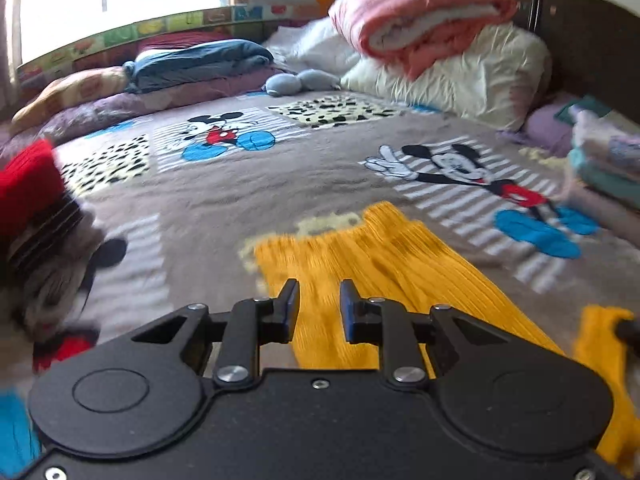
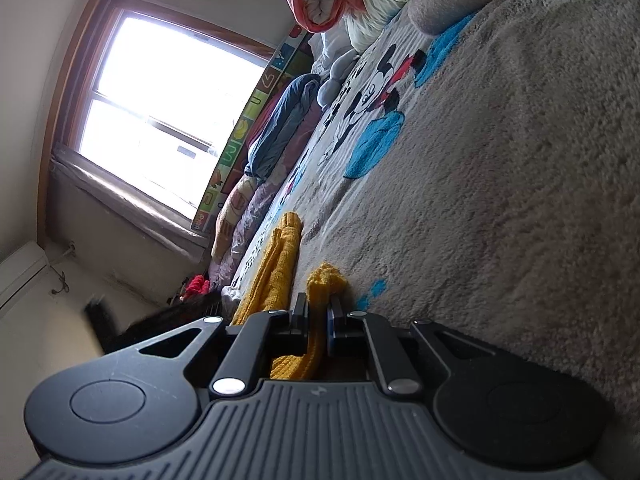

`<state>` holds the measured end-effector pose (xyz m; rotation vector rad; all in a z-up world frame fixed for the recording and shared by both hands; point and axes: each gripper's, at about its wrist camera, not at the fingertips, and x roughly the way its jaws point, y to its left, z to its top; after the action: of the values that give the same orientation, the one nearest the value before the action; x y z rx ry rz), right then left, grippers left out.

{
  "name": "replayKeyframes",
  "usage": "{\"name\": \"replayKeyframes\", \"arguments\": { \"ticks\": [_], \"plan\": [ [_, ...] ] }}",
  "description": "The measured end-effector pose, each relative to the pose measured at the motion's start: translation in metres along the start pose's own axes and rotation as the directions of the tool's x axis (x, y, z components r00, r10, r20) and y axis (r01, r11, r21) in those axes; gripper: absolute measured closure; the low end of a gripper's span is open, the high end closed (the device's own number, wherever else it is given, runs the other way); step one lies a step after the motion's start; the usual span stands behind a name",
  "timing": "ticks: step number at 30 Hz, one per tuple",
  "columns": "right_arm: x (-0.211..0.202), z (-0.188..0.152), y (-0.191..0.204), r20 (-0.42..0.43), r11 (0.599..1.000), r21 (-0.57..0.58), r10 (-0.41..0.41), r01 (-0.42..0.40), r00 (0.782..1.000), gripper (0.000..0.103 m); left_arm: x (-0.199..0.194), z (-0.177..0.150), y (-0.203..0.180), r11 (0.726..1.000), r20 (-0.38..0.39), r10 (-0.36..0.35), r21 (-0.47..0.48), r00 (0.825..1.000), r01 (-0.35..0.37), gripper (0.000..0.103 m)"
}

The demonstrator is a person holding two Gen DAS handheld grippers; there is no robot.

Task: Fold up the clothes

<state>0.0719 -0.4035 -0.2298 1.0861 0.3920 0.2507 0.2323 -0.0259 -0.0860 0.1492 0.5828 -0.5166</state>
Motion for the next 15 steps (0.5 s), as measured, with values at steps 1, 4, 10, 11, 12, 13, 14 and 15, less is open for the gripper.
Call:
{"name": "replayKeyframes", "arguments": {
  "ticks": [1, 4, 10, 11, 12, 13, 14, 15],
  "plan": [
    [0.0, 0.0, 0.0, 0.001, 1.0, 0.003, 0.004, -0.004, 1.0, 0.092, -0.012, -0.01, -0.004, 1.0, 0.004, -0.004, -0.021, 1.0, 0.005, 0.085],
    [-0.002, 0.0, -0.001, 0.003, 1.0, 0.009, 0.015, -0.016, 1.0, 0.091, -0.026, -0.038, -0.016, 0.997, -0.012, -0.025, -0.074, 1.0, 0.024, 0.085],
    [-0.007, 0.001, 0.0, 0.024, 0.999, 0.015, 0.044, -0.044, 0.999, 0.093, 0.001, -0.061, -0.055, 0.999, -0.103, 0.014, 0.03, 0.995, -0.011, 0.084],
    [-0.009, 0.001, 0.001, 0.032, 0.999, 0.013, 0.048, -0.049, 0.998, 0.093, -0.004, -0.057, -0.054, 1.0, -0.094, 0.007, 0.012, 0.996, -0.006, 0.084],
    [-0.011, 0.001, 0.002, 0.039, 0.999, 0.011, 0.053, -0.054, 0.998, 0.093, -0.009, -0.053, -0.053, 1.0, -0.082, -0.002, -0.009, 0.997, 0.001, 0.084],
    [-0.014, 0.002, 0.003, 0.047, 0.998, 0.009, 0.058, -0.058, 0.997, 0.093, -0.016, -0.052, -0.053, 1.0, -0.067, -0.005, -0.017, 0.998, 0.004, 0.084],
    [-0.016, 0.002, 0.004, 0.054, 0.998, 0.007, 0.062, -0.063, 0.997, 0.093, -0.023, -0.052, -0.052, 1.0, -0.051, -0.007, -0.022, 0.999, 0.006, 0.084],
    [-0.019, 0.003, 0.004, 0.062, 0.998, 0.007, 0.068, -0.068, 0.996, 0.093, -0.033, -0.054, -0.049, 0.999, -0.034, -0.01, -0.042, 0.999, 0.009, 0.084]
  ]
}}
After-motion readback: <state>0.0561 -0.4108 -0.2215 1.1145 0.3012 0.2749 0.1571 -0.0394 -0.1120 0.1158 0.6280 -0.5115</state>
